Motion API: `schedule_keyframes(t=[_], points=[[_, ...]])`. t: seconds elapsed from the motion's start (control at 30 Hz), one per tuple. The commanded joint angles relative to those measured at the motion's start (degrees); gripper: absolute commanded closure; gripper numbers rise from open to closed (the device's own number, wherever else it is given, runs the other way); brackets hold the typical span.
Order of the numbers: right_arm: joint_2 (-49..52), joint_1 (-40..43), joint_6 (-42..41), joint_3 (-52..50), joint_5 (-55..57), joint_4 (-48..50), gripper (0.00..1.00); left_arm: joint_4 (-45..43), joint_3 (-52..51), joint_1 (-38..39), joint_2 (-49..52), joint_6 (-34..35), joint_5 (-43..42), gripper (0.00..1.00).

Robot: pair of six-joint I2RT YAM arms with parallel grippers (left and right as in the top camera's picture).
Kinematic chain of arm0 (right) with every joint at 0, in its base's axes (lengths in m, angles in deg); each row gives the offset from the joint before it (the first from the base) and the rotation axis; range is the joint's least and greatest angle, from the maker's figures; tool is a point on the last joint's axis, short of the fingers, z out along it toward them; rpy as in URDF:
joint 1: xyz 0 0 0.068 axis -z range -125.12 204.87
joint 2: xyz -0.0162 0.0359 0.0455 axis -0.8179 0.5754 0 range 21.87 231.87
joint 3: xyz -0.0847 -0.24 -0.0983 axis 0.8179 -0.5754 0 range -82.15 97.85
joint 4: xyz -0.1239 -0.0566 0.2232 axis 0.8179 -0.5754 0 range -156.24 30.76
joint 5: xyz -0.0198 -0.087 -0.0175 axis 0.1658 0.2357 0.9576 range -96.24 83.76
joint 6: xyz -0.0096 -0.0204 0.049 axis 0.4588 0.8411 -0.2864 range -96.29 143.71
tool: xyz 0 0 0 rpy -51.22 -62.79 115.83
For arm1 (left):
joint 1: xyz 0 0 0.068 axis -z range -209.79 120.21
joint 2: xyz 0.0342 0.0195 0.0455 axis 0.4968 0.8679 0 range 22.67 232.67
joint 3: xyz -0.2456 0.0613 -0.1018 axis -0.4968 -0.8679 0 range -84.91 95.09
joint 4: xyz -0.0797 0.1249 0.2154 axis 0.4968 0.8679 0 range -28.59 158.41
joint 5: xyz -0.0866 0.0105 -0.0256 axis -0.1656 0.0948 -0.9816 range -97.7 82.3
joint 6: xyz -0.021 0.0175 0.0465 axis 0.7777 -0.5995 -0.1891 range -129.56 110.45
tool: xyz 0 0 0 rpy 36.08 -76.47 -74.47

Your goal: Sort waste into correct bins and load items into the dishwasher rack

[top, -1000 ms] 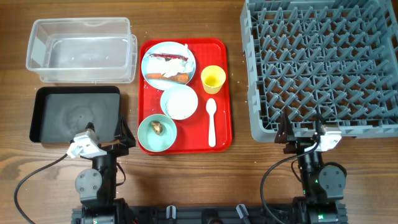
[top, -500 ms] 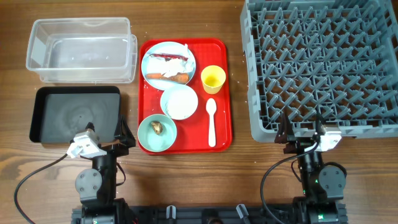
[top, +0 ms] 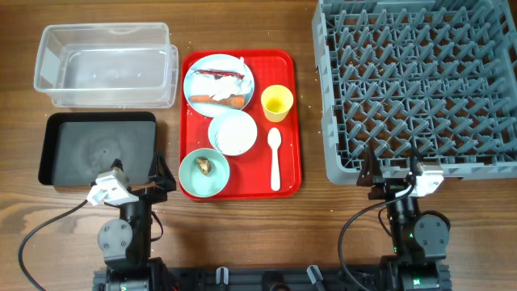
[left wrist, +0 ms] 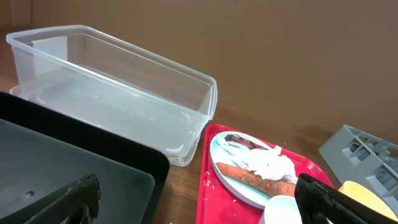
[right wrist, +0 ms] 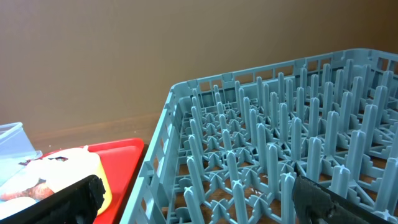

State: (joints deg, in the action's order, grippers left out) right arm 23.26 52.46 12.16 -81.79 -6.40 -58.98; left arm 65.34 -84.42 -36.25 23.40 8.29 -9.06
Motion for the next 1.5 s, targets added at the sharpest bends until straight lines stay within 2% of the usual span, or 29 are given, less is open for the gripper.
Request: schedule_keyframes(t=[0.0,0.13,0.23,0.4,0.63,0.73,0.9,1.0,1.17,1.3,1.33,1.4,1.47], points=[[0.0,0.0,-0.5,-0.1,0.3,0.2,0.0,0.0,-0.2,0.2,-0.4,-0.9,-0.1,0.0],[0.0,0.0,-0.7,-0.1,1.6,2.2,0.0,-1.6,-0.2,0.2,-0.4,-0.9,-2.5,0.0],[0.0,0.0,-0.6,0.0,0.0,8.3,0.0,-3.7,0.1,0.2,-0.4,-1.0,-6.4,0.0],[0.3,0.0,0.3,5.1,-1.7,10.8,0.0,3.4,10.8,0.2,3.2,-7.9,-6.5,0.0],[11.8,0.0,1.1,19.4,-6.1,8.8,0.0,12.6,32.8,0.2,27.1,-8.7,-8.9,0.0],[22.6,0.0,1.0,30.3,-9.8,1.1,0.0,20.8,46.8,0.2,41.7,-8.7,-10.9,0.0],[44.5,0.0,1.6,55.9,-11.1,-24.0,0.0,47.1,77.8,0.3,67.1,-8.7,-11.0,0.0],[57.7,0.0,5.6,70.3,-12.0,-39.4,0.0,61.4,94.9,0.6,80.7,-8.6,-11.1,0.0],[67.0,0.0,-0.5,71.9,-15.3,-41.5,0.01,61.5,96.0,0.6,84.8,-8.2,-12.4,0.0],[67.9,0.0,-0.4,71.9,-12.8,-41.9,0.0,60.4,96.0,1.4,84.8,-8.2,-19.2,0.0],[67.9,0.0,-0.4,71.9,-12.3,-41.9,0.0,59.9,96.0,3.2,85.2,-7.9,-18.0,0.0],[67.9,0.0,-0.4,71.9,-12.3,-42.1,0.0,57.9,97.0,8.9,87.9,-4.3,-9.7,0.0],[67.9,0.0,-0.4,71.9,-12.3,-43.4,0.0,56.4,100.8,14.5,93.1,-3.9,-3.0,0.0]])
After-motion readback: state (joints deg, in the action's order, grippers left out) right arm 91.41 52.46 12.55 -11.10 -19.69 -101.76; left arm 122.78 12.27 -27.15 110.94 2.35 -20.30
